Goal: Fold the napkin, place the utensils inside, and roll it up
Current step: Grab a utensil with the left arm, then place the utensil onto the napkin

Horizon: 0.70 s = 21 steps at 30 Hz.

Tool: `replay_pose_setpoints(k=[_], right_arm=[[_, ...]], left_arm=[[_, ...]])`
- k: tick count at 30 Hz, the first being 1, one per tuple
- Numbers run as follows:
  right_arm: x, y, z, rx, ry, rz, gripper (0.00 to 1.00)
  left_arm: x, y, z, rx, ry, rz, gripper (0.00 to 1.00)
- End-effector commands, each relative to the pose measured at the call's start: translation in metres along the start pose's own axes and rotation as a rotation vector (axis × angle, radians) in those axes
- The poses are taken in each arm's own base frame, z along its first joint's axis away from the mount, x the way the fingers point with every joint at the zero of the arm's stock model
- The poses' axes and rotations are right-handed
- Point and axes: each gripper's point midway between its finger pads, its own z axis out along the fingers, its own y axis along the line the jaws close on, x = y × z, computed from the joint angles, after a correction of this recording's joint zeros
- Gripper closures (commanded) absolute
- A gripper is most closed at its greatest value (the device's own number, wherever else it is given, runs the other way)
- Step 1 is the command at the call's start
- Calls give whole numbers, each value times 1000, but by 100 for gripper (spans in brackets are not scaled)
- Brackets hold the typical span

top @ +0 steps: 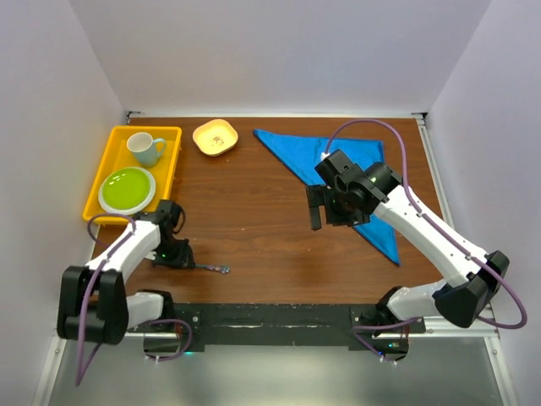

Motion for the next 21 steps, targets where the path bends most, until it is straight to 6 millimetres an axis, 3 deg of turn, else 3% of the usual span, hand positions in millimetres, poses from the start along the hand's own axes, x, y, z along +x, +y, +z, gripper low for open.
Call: replay_pose_setpoints(k=[1, 2, 4, 5, 7, 8, 9, 10, 11, 12, 13, 14, 15, 16, 17, 18, 19, 20, 21], right_arm=[[-13, -16, -10, 86, -58, 9, 4], [-16, -18, -11, 98, -63, 6, 4], [-19, -28, -11, 155, -59, 6, 4], [-22, -34, -13, 176, -68, 23, 4], [-23, -46, -16, 199, -63, 60, 3], [-26, -60, -18, 208, -60, 134, 3], [-28, -67, -19, 197, -59, 176, 3], [-27, -68, -18, 153, -44, 216, 3], [-31, -83, -22, 152, -65, 283, 4], [-34, -88, -23, 152, -75, 303, 4], [-36, -94, -25, 167, -83, 311, 4], [-38, -100, -26, 182, -86, 327, 4], [-38, -103, -27, 190, -80, 329, 4], [-39, -104, -27, 192, -78, 331, 4], [-42, -107, -29, 196, -88, 340, 4], [-45, -108, -30, 194, -102, 345, 4], [-47, -109, -31, 196, -113, 349, 4], [-49, -110, -31, 198, -121, 351, 4], [-49, -111, -31, 198, -124, 354, 4]], left_arm=[[40, 26, -14, 6, 44, 90, 100], [58, 27, -21, 35, 64, 162, 100], [74, 16, -32, 85, 55, 202, 100], [88, 0, -50, 155, 41, 264, 100], [103, -14, -57, 158, 1, 326, 100], [122, -33, -77, 227, 1, 370, 100], [134, -47, -71, 220, -18, 415, 100], [154, -70, -92, 285, -4, 433, 100], [168, -80, -95, 304, -14, 475, 100], [180, -91, -81, 265, -33, 501, 100], [202, -116, -104, 331, -8, 511, 100], [213, -121, -104, 324, -18, 530, 100], [224, -131, -86, 282, -34, 543, 100], [245, -152, -106, 341, -1, 546, 100], [255, -157, -105, 331, 4, 562, 100], [264, -165, -85, 290, -11, 574, 100], [282, -185, -106, 356, 14, 577, 100], [286, -192, -106, 370, -18, 599, 100], [293, -202, -89, 357, -44, 611, 100]])
